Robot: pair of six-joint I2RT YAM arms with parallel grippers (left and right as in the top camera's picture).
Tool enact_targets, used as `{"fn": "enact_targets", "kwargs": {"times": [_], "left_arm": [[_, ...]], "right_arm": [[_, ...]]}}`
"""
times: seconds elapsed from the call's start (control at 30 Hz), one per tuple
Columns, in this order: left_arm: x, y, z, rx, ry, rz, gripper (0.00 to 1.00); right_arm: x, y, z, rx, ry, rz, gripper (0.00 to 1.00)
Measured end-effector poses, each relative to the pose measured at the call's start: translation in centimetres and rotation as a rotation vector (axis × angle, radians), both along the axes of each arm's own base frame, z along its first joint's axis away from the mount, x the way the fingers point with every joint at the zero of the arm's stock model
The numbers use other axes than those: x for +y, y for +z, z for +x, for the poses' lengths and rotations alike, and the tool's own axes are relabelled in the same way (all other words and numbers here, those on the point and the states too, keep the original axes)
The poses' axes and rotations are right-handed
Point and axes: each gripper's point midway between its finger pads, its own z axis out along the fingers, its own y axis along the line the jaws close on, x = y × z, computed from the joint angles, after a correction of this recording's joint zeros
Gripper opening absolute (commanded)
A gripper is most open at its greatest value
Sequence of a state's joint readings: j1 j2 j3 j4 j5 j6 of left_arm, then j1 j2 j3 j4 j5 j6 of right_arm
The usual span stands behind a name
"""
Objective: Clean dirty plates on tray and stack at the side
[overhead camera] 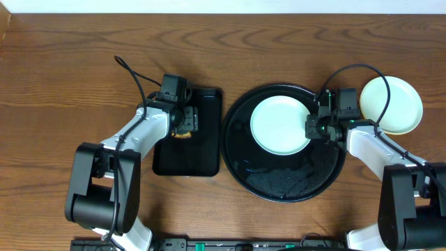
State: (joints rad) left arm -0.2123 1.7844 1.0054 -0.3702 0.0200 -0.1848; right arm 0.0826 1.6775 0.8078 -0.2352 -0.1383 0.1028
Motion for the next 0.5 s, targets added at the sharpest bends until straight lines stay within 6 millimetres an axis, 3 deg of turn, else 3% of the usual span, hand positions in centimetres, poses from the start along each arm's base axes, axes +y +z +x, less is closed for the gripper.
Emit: {"fn": "enact_targets", "kwargs": {"times": [0.5], "left_arm": [[0.01, 0.00, 0.01, 0.000, 0.002, 0.000, 0.83]], "right_arm": [[-0.04, 0.05, 0.18, -0.008, -0.001, -0.002, 0.15]]}}
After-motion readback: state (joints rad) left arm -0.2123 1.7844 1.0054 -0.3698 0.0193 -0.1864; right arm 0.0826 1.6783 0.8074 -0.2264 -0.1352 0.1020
